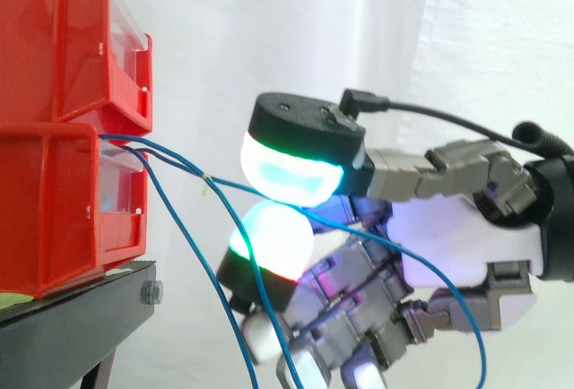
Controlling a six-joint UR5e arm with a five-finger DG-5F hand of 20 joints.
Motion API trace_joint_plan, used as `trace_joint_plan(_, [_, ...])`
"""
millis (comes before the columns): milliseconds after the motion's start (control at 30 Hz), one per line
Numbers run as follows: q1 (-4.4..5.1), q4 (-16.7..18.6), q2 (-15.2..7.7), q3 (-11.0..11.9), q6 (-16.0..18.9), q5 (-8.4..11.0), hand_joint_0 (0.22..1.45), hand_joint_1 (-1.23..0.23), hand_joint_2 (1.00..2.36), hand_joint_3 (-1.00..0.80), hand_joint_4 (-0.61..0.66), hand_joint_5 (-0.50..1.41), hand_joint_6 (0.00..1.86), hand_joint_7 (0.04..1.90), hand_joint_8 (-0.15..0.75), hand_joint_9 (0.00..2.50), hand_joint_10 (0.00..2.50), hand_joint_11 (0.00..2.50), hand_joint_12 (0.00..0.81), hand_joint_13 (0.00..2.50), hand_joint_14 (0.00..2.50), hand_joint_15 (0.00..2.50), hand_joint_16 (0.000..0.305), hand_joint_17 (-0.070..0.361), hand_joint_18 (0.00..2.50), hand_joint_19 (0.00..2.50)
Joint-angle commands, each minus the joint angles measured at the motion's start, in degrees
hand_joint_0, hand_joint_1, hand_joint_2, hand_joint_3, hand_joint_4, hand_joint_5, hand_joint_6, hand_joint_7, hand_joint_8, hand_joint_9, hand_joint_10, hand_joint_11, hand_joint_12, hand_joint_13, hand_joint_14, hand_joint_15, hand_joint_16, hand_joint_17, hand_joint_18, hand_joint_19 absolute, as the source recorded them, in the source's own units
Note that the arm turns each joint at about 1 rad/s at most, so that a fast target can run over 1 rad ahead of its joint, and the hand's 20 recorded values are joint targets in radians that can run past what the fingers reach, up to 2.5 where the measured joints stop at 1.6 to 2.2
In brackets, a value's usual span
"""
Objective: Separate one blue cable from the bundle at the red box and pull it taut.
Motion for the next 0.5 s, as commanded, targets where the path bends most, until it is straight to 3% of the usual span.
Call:
trace_joint_plan(0, [0.09,0.7,0.0,-1.6,-0.1,-0.12,0.74,-0.8,1.0,-0.47,0.09,-0.22,0.89,1.05,0.386,0.99,0.01,0.96,0.394,0.89,0.02,0.58,0.052,0.118,0.99,0.66])
trace_joint_plan(467, [0.27,1.4,0.1,-2.0,0.1,-0.03,0.8,-0.77,1.0,-0.5,-0.03,-0.22,0.89,1.04,0.376,1.04,0.01,0.94,0.386,0.9,0.02,0.57,0.051,0.115,0.99,0.67])
